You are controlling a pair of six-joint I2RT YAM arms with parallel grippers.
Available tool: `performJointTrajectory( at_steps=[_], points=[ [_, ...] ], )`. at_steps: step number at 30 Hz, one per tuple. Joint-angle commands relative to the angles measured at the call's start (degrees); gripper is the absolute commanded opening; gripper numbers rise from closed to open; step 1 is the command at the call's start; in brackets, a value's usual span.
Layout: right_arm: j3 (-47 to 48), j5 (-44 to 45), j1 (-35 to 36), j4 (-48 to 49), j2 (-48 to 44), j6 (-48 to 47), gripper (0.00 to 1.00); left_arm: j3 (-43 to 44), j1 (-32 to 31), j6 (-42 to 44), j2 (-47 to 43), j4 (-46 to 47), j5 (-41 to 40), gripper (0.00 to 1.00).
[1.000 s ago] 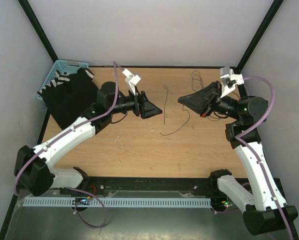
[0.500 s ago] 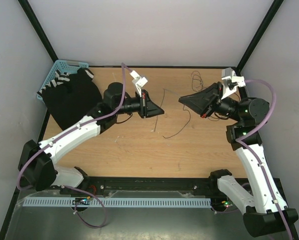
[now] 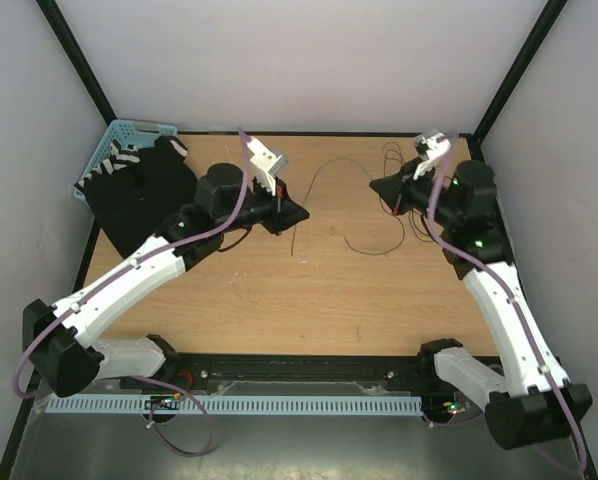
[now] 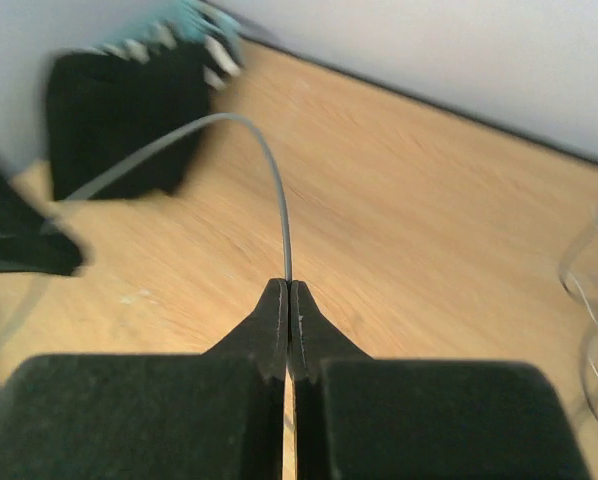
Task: Zip-tie the wires
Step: Straighten the cable at the center of the board.
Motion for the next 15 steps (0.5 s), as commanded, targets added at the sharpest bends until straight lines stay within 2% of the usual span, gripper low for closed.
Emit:
performJointTrajectory(
  at_steps=[1,5,8,12,14,15],
  points=[
    [3.6,17.9,0.1,-13.8,6.1,-7.4,0.00,4.6,-3.5,8.5,3.8,-10.6,-8.8,0.00],
    [5.7,29.9,0.1,-19.6,11.4,-9.3,0.00,9.3,-8.2,9.3,12.1,-12.4,-15.7,0.00],
    [6.3,33.6,0.5,-21.5,15.9,-9.5,0.00,13.0,-8.9,7.3,18.5,-16.0,-19.6,0.00],
    [5.6,29.8,2.2,-18.7,24.6,-7.2,0.00,13.7,-7.9,5.2,22.9,-19.5,-27.7,0.00],
    [4.7,25.4,2.9,-14.4,28.4,-4.6,0.00,11.6,-5.8,2.6,22.7,-19.4,-28.3,0.00],
    [4.4,24.2,3.4,-12.4,30.0,-3.4,0.07,10.4,-4.2,0.8,22.4,-19.3,-27.7,0.00]
  ],
)
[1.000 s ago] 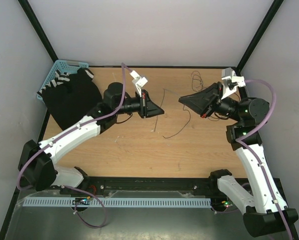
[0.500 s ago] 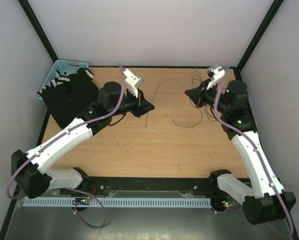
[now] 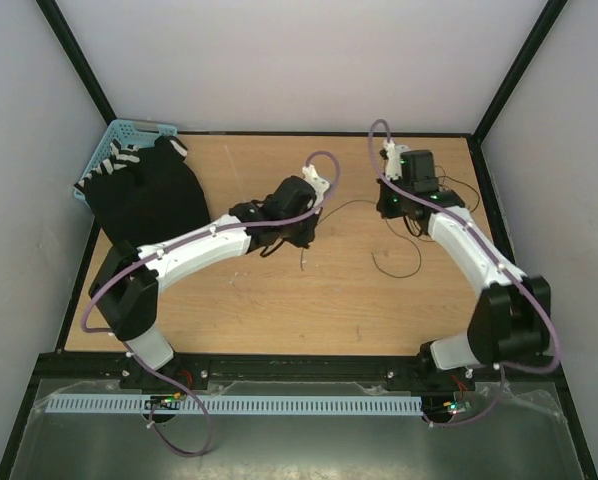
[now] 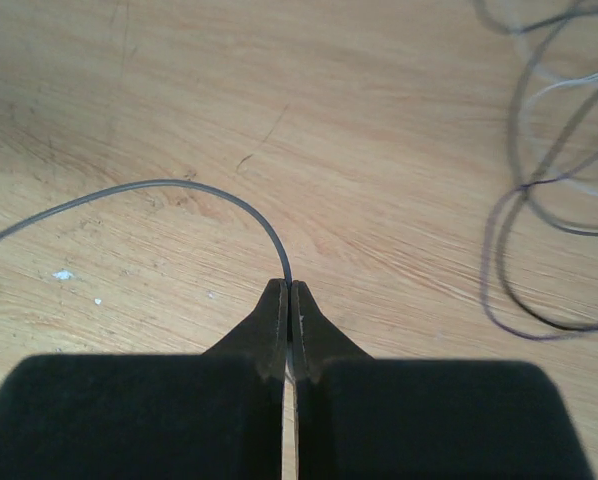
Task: Zip-tie the wires
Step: Straighten the cable at the center of the board.
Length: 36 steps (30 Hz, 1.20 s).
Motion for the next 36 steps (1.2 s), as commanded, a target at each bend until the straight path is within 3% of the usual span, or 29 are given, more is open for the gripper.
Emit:
performJointTrajectory(
  at_steps=[1,5,9,14,20,29,36],
  points=[
    [-0.5,-4.6,2.1,5.9,6.3,4.6,0.16,-2.7,5.6,-6.0,-2.1,-2.6,-4.4,0.00],
    [-1.2,-1.9,2.8,6.6,5.3,4.9,0.50,-8.0,11.1,-8.2,-3.3,-1.8,-2.0,0.00],
    [-4.6,3.2,2.8,6.3,0.9,3.3,0.65,-11.4,13.6,-8.3,-3.3,-0.9,-1.8,0.00],
    [-9.2,0.6,3.2,4.5,-0.1,4.0,0.66,-12.9,14.2,-8.1,-2.5,-0.5,-1.2,0.00],
    [-15.5,3.3,6.5,4.4,2.6,4.8,0.64,-13.8,14.5,-8.0,-3.2,-0.4,-1.7,0.00],
    [-16.3,7.9,12.1,4.4,9.5,5.7,0.56,-14.2,14.6,-7.8,-4.8,-0.6,-2.2,0.00],
    [-15.7,10.6,12.8,4.3,12.4,5.1,0.39,-16.0,16.6,-7.5,-7.7,-1.3,-2.6,0.00]
  ],
)
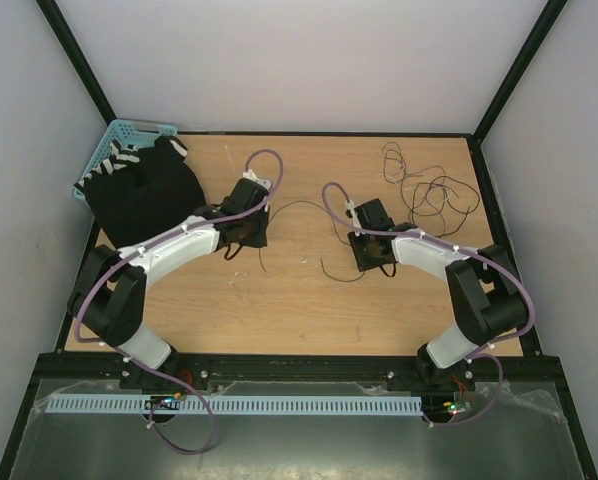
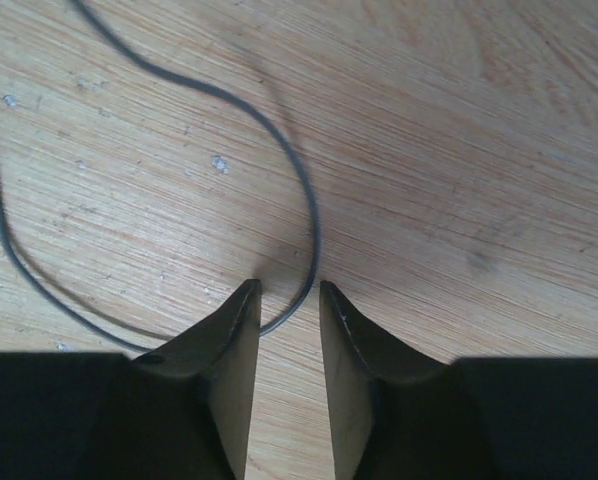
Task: Zip-tie the wires
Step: Straighten the cable at the center of the board.
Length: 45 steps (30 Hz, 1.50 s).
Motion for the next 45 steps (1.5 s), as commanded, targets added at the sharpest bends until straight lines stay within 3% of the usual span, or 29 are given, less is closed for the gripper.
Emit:
performJointTrajectory(
  at_steps=[1,4,14,23,36,45],
  points=[
    [0.9,2.9,-0.1,-0.3,1.7,-0.1,0.36,-2.0,2.2,0.1,-3.7,-0.4,-0.6,0.00],
    [1.3,3.2,-0.1,-0.3,3.4,-0.5,0.28,-3.8,4.8,0.1,-5.2,-0.8,-0.4,0.00],
    [2.4,6.9,0.0,-0.3,5.4,-1.3,0.23,-11.0,13.0,-1.0,-10.0,-0.7,2.1,0.00],
    [3.0,7.8,-0.2,-1.0,6.6,-2.1,0.25,-13.8,19.0,-1.2,-11.9,-1.1,3.1,0.00],
    [4.4,6.5,-0.3,-1.6,9.4,-2.0,0.26,-14.3,22.2,0.1,-11.1,-1.7,-0.4,0.00],
    [3.7,5.5,-0.7,-1.6,9.5,-2.4,0.34,-14.2,25.2,0.2,-9.6,-1.5,-1.2,0.00]
  ],
)
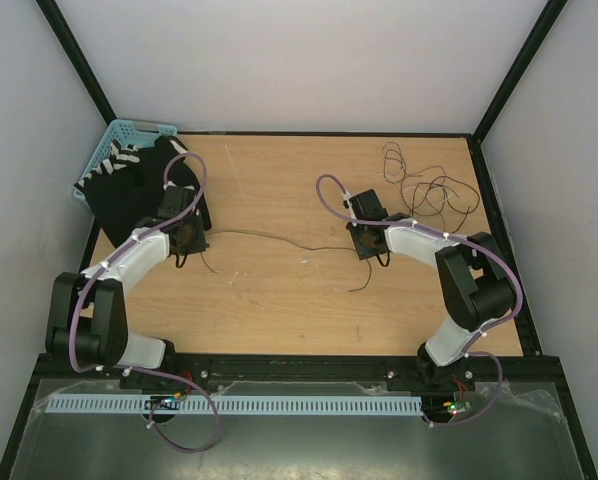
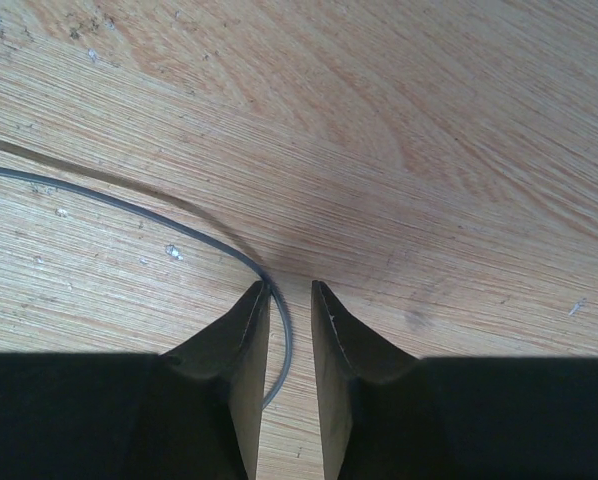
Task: Zip-tie the wires
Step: Straighten the cable at the center of the board.
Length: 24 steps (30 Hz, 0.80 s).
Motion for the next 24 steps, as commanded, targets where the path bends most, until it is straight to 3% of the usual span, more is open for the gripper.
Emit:
performJointTrajectory(
  at_steps=[1,4,8,13,18,24],
  points=[
    [-2.1,-0.9,-0.5,-2.6,3.5,-0.4,0.33,-0.3,1.2,0.2,0.8,-0.4,-1.0,0.00],
    [-2.4,-1.2,-0.7,-2.6,3.9,-0.4,0.27,-0.4,1.4,0.4,0.9,-0.4,-1.5,0.00],
    [-3.3,-2.6,-1.7,-2.2,3.8,-0.2,0.26,-0.2,2.0,0.3,1.0,-0.4,-1.7,0.00],
    [-3.5,-6.6,-5.8,-1.3,3.6,-0.3,0.13,-0.3,1.5,1.6,0.6,-0.3,-0.4,0.00],
    [-1.9,-6.7,-12.6,-1.4,2.5,-0.6,0.01,0.0,-5.3,2.9,1.7,-0.5,-2.5,0.00],
    [1.1,-0.2,-16.0,-4.0,4.2,-1.9,0.00,-2.6,-8.7,0.7,3.8,0.1,-3.0,0.00]
  ],
)
